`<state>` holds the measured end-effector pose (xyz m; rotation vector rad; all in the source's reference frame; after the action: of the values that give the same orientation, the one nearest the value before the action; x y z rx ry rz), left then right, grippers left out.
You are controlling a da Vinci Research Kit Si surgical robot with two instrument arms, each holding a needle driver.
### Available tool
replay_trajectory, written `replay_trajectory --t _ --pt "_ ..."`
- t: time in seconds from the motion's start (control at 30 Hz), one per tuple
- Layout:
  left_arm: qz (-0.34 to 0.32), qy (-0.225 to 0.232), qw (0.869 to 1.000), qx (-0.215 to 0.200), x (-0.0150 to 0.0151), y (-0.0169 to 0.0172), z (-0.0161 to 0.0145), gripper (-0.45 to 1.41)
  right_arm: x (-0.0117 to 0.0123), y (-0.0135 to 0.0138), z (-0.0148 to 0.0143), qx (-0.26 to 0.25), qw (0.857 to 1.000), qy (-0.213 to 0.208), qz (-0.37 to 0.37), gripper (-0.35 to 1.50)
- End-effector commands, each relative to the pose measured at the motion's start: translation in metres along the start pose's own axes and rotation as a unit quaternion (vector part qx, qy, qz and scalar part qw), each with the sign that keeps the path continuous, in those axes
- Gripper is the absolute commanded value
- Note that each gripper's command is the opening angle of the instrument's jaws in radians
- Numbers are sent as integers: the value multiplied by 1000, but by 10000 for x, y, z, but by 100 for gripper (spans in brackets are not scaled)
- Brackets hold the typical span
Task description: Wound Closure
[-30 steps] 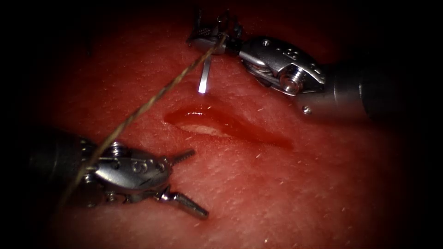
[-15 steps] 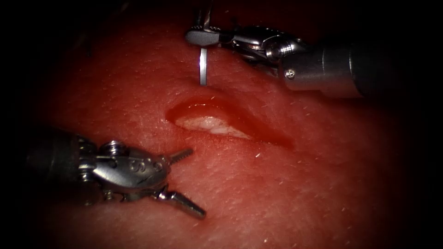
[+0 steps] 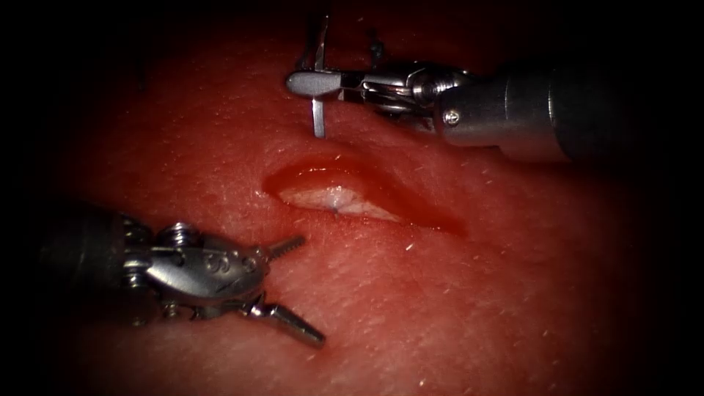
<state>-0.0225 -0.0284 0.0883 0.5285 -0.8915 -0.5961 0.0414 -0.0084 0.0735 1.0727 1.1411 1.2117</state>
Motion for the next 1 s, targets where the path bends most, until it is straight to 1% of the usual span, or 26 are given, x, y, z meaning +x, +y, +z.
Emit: replay_trajectory --t 0.03,0.07,0.13,0.27,0.37,0.4,0.5,0.57,0.67,0.7,0.73,0.77,0.8,0.83,0.87,0.9,0.93,0.97,1.0 --pt "0 0 1000 0 5 -2 7 86 -9 -1 6 1 1000 -4 8 -35" --pt "0 0 1000 0 5 -2 8 86 -17 -5 7 -4 1000 -15 21 -35" --pt "0 0 1000 0 5 -2 8 86 -22 -7 7 -6 1000 -18 23 -35" --pt "0 1 1000 1 5 -2 6 86 -45 -15 5 -7 999 -23 23 -35" --pt "0 1 1000 2 5 -1 5 86 -78 -18 3 -3 999 -31 17 -35" --pt "0 1 1000 2 5 -1 5 86 -78 -18 3 -3 999 -31 17 -35" --pt "0 1 1000 2 5 -1 4 86 -94 -16 -1 -5 999 -33 13 -35" --pt "0 1 1000 3 5 -1 3 86 -97 -14 -4 -8 999 -30 11 -35" --pt "0 1 1000 4 5 -1 3 86 -92 -9 -8 -2 999 -23 -44 -35" --pt "0 1 1000 4 5 -1 3 86 -89 -7 -9 0 998 -19 -64 -8" --pt "0 1 1000 4 5 -1 3 86 -82 -5 -10 3 995 -10 -94 31" --pt "0 2 1000 4 5 -1 3 86 -69 -1 -10 7 992 9 -125 81" --pt "0 4 1000 4 6 -1 3 86 -61 0 -11 9 991 19 -131 95" --pt "0 4 1000 4 6 -1 3 86 -61 0 -11 9 991 19 -131 95" --pt "0 4 1000 4 6 -1 3 86 -54 1 -11 9 989 25 -144 100" --pt "0 4 1000 4 6 -2 3 86 -48 1 -12 9 987 28 -159 100" --pt "0 4 1000 4 6 -2 3 86 -33 1 -14 -2 983 36 -182 101" --pt "0 4 1000 4 6 -2 3 86 -33 1 -14 -2 983 36 -182 101" --pt "0 5 1000 4 6 -3 3 86 -19 -1 -16 -13 974 42 -222 106"
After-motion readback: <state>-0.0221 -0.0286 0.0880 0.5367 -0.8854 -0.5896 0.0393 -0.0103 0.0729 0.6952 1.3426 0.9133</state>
